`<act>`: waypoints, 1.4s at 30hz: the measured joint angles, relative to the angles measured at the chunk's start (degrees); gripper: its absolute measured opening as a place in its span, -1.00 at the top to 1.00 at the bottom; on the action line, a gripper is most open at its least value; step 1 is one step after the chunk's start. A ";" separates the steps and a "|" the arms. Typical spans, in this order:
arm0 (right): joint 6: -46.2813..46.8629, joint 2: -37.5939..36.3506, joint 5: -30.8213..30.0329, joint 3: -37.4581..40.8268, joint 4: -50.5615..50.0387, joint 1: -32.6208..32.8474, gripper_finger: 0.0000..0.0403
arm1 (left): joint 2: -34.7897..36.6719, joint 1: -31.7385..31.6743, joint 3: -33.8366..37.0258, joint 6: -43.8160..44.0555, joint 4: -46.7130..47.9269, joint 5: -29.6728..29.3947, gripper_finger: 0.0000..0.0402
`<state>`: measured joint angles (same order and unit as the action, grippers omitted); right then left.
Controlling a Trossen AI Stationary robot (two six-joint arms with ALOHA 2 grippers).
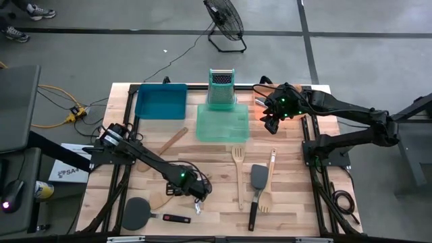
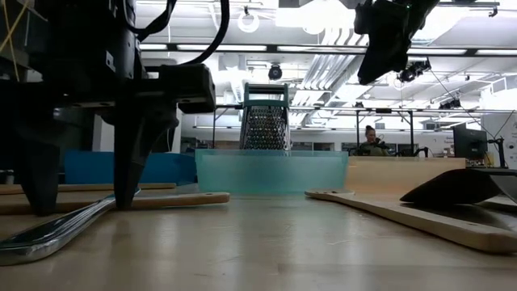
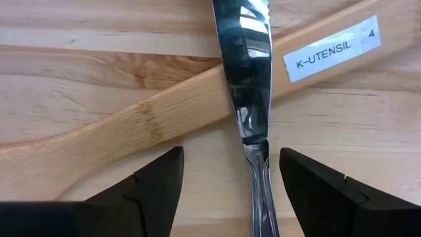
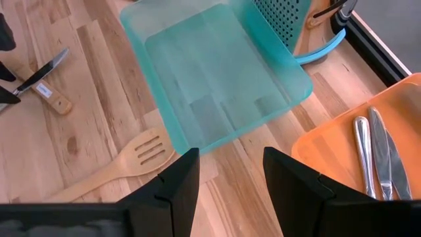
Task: Pick & Place Kitchen Items
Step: Put the silver knife into the orange bin
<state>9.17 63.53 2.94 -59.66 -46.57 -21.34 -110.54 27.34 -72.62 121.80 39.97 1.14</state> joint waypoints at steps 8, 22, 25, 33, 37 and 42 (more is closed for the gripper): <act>-0.07 0.00 0.00 0.00 0.00 -0.02 0.20 | -0.15 -0.01 0.04 -0.02 -0.34 0.66 -0.22; -0.44 0.00 -0.02 0.02 0.00 -0.02 0.20 | -0.31 0.04 0.17 -0.46 -1.55 2.53 0.19; -0.44 0.00 -0.02 0.02 0.02 -0.02 0.20 | -0.31 0.04 0.17 -0.46 -2.27 2.87 0.23; -0.44 0.00 -0.02 0.02 0.02 -0.02 0.20 | -0.37 0.04 0.15 -0.43 -3.23 3.52 0.35; -0.45 0.00 -0.02 0.02 0.02 -0.02 0.20 | -0.37 0.05 0.15 -0.42 -3.33 3.63 0.45; -0.51 0.00 -0.02 0.02 0.02 -0.02 0.20 | -0.37 0.06 0.10 -0.39 -2.84 3.50 0.61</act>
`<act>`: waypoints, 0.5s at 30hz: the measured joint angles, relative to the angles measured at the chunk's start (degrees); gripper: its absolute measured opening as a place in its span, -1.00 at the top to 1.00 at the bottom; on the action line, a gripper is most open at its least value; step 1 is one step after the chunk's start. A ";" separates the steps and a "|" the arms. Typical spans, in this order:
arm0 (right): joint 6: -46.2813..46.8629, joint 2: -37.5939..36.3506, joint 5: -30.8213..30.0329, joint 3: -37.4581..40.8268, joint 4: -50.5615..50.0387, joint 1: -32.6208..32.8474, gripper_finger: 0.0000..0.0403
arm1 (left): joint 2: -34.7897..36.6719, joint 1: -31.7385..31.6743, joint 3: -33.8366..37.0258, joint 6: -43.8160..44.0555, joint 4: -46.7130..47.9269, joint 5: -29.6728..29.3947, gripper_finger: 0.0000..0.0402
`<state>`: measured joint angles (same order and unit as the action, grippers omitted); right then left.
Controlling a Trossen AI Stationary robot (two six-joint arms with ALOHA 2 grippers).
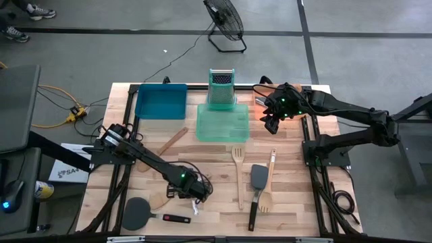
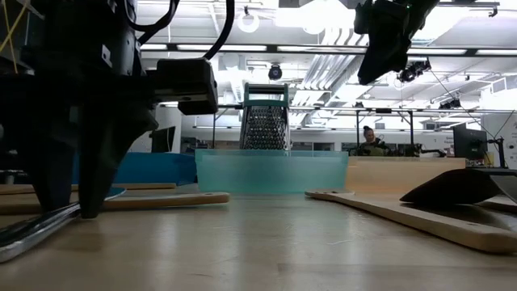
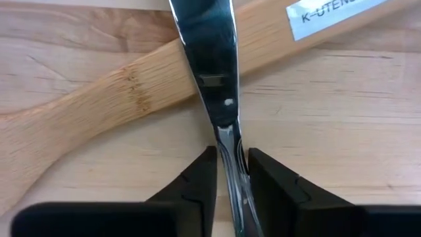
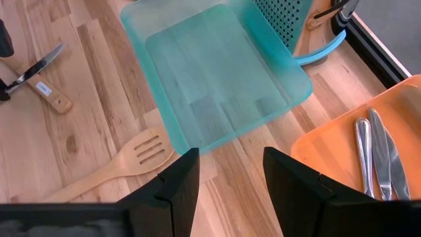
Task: Pick & Place Kitchen Items
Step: Put the silver knife into the orange bin
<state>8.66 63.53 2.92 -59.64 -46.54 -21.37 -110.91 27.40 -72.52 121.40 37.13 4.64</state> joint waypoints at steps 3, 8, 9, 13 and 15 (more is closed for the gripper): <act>-0.38 0.00 0.00 0.00 0.00 0.00 0.20 | 0.00 0.00 0.01 -0.01 0.27 -0.37 0.74; -0.60 0.00 0.01 0.00 0.01 0.00 0.20 | 0.00 0.02 -0.01 -0.57 0.13 -0.50 0.89; -0.61 0.00 0.03 0.00 0.00 0.00 0.20 | 0.00 0.02 -0.01 -1.03 0.07 -0.46 0.89; -1.02 0.00 0.17 0.00 0.00 0.00 0.20 | 0.00 0.02 -0.01 -2.18 0.06 -0.30 0.89; -1.12 0.00 0.18 0.00 0.00 0.00 0.20 | 0.00 0.02 -0.01 -2.69 0.13 -0.28 0.89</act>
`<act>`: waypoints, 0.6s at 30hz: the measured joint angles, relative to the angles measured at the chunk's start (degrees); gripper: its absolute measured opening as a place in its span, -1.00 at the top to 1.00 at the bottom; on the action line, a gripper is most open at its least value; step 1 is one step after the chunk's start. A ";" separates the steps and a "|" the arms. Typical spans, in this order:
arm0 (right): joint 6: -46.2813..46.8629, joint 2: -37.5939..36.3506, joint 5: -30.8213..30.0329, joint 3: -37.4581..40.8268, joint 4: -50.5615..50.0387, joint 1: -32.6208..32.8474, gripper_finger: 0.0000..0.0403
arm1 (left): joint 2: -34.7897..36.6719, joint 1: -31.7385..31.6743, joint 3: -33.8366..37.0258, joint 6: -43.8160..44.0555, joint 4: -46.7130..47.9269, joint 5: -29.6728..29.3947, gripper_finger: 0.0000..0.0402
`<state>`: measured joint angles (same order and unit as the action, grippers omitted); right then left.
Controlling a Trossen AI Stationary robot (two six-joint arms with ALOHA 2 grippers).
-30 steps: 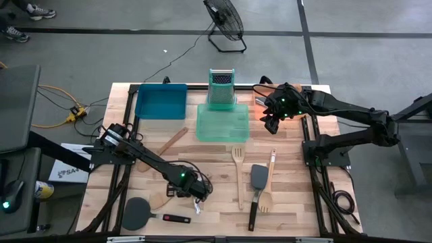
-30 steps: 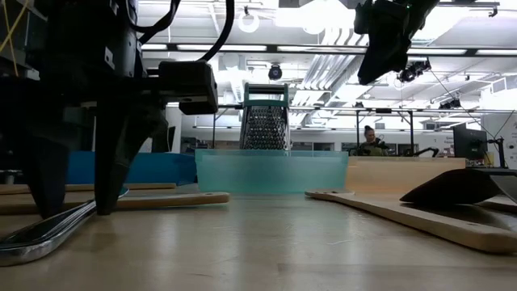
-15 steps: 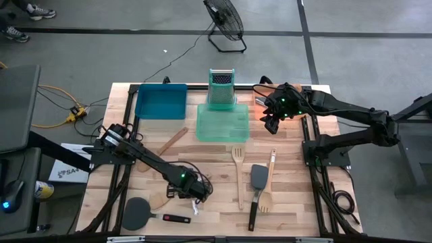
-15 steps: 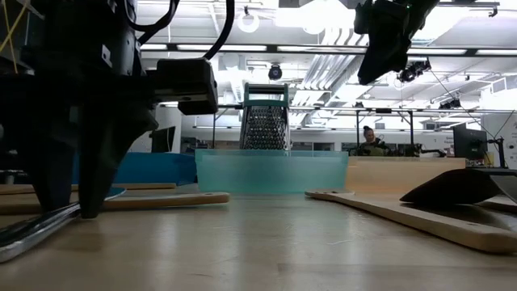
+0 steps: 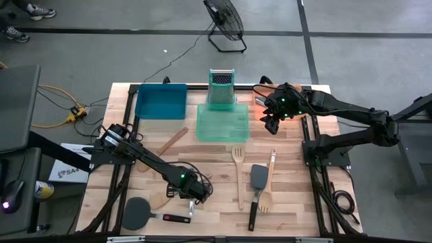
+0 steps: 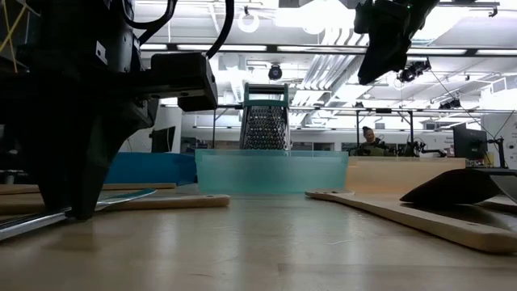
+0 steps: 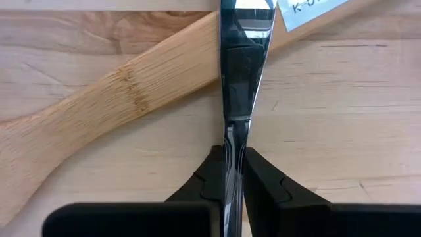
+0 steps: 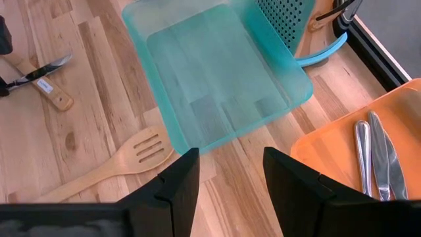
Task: Pick & Place Kitchen Items
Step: Put the silver knife into the orange bin
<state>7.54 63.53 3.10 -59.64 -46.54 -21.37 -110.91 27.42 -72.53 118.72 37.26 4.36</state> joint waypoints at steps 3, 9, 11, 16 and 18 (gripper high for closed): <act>-0.29 0.00 0.01 0.00 0.00 0.00 0.20 | 0.00 -0.01 0.00 -0.44 0.14 0.02 0.89; -1.25 0.00 0.06 0.00 0.00 0.00 0.20 | 0.34 0.00 0.00 -2.09 0.16 0.03 0.89; -1.39 0.00 0.06 0.00 -0.02 0.00 0.20 | 0.72 0.00 0.07 -3.04 0.21 -0.11 0.89; -1.80 0.00 0.06 0.00 -0.02 0.00 0.20 | 1.79 -0.01 0.20 -4.14 -0.02 -3.29 0.89; -1.83 0.00 0.08 0.00 -0.02 0.00 0.20 | 2.08 -0.05 0.13 -4.70 -0.61 -4.78 0.89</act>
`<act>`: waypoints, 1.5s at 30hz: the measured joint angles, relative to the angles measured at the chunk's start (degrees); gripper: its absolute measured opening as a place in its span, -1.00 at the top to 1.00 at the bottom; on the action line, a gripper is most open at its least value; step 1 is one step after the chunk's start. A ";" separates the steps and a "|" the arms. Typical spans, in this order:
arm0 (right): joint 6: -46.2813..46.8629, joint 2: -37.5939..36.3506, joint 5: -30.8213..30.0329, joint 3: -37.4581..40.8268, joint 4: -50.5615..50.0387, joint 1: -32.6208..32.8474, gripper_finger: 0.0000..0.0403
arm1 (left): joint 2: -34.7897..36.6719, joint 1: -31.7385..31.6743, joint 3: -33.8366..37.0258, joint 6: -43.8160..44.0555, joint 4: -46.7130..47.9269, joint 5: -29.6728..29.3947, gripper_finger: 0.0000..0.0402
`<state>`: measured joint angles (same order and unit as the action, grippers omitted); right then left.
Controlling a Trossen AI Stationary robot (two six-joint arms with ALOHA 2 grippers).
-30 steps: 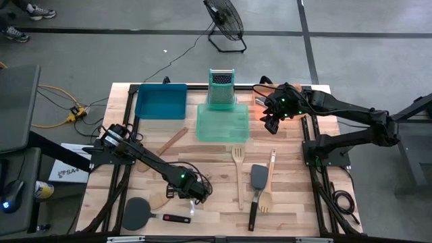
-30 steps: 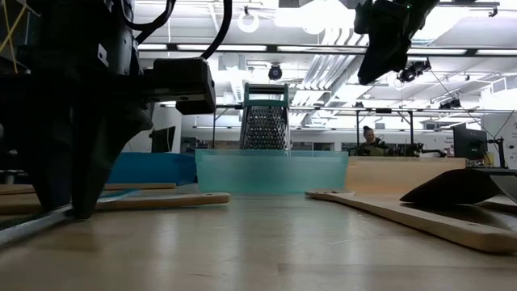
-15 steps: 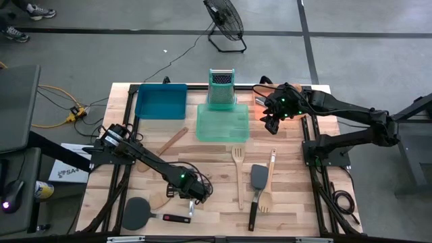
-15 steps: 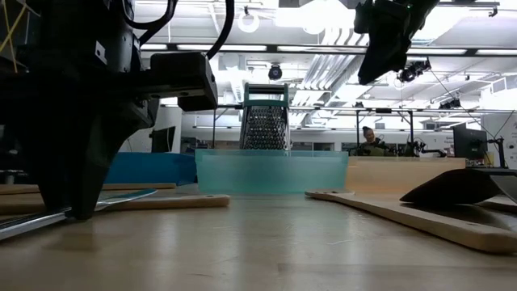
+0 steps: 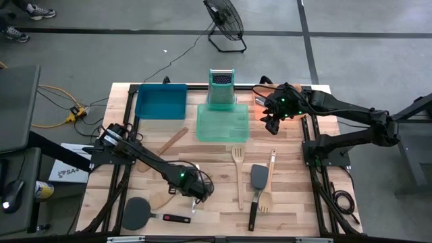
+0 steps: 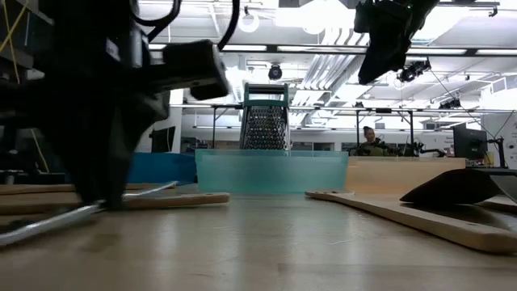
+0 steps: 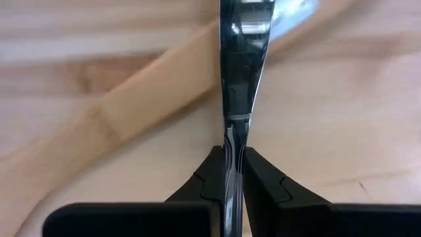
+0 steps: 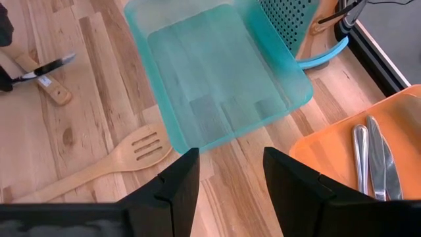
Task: Pick & Place Kitchen Items
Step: Put the silver knife into the orange bin
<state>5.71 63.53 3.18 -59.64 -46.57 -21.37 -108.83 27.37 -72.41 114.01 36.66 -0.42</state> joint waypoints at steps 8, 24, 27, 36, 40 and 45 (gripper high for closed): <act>-1.12 -0.02 0.52 0.02 -0.02 0.00 0.20 | 0.49 0.00 -3.46 -4.18 1.32 -4.61 0.89; -7.44 -0.02 18.86 0.02 0.09 0.02 0.20 | 0.63 -3.97 -19.92 -22.06 8.30 -25.30 0.89; -10.50 -0.02 23.27 0.02 0.11 0.04 0.20 | 0.67 -6.27 -23.64 -28.96 8.72 -29.50 0.89; -17.06 0.00 31.75 3.99 2.71 0.04 0.20 | 0.67 -13.37 -32.64 -47.51 8.36 -31.49 0.89; -17.57 0.00 33.61 7.17 6.48 0.07 0.20 | 0.69 -15.77 -35.65 -54.25 7.12 -31.46 0.89; -17.37 0.00 36.78 9.00 12.36 0.07 0.20 | 0.69 -17.90 -37.88 -63.19 2.47 -31.33 0.89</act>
<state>-11.66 63.53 39.96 -50.63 -34.21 -21.29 -108.14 9.47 -110.28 50.82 39.13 -31.75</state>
